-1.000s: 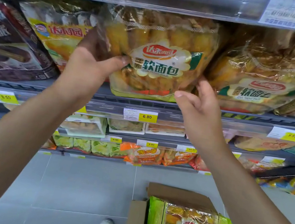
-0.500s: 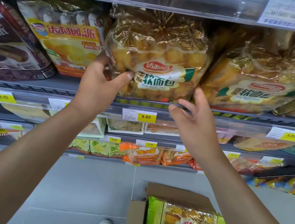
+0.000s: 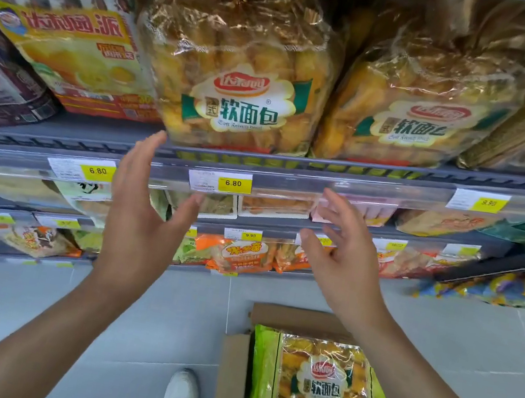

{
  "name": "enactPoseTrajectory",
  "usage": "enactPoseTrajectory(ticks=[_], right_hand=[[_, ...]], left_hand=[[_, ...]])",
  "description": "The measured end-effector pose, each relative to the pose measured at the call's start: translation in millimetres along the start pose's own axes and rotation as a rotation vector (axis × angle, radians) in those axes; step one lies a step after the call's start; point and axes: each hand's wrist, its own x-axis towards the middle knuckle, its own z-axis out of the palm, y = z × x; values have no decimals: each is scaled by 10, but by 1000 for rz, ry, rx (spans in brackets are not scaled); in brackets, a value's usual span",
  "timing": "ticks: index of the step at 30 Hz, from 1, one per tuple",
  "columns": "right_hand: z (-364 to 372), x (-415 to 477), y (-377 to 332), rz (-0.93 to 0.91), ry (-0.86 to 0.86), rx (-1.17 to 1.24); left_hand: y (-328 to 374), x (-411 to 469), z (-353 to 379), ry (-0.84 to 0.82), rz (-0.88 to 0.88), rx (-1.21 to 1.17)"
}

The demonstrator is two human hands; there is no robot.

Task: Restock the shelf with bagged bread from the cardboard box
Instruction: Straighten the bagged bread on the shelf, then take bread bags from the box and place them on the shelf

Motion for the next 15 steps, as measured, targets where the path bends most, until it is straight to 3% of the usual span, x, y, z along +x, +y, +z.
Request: enactPoseTrajectory(ticks=[4,8,15], right_hand=[[-261,-320,675,79,24,-128],[-582,-799,1325,303,19,-277],[-1139,-1648,2289,713,0,-431]], left_hand=[[-181,-375,346,-111,116,130],[-427,-823,796,-315,108,189],[-822,-1738,1474,-747,-135,289]])
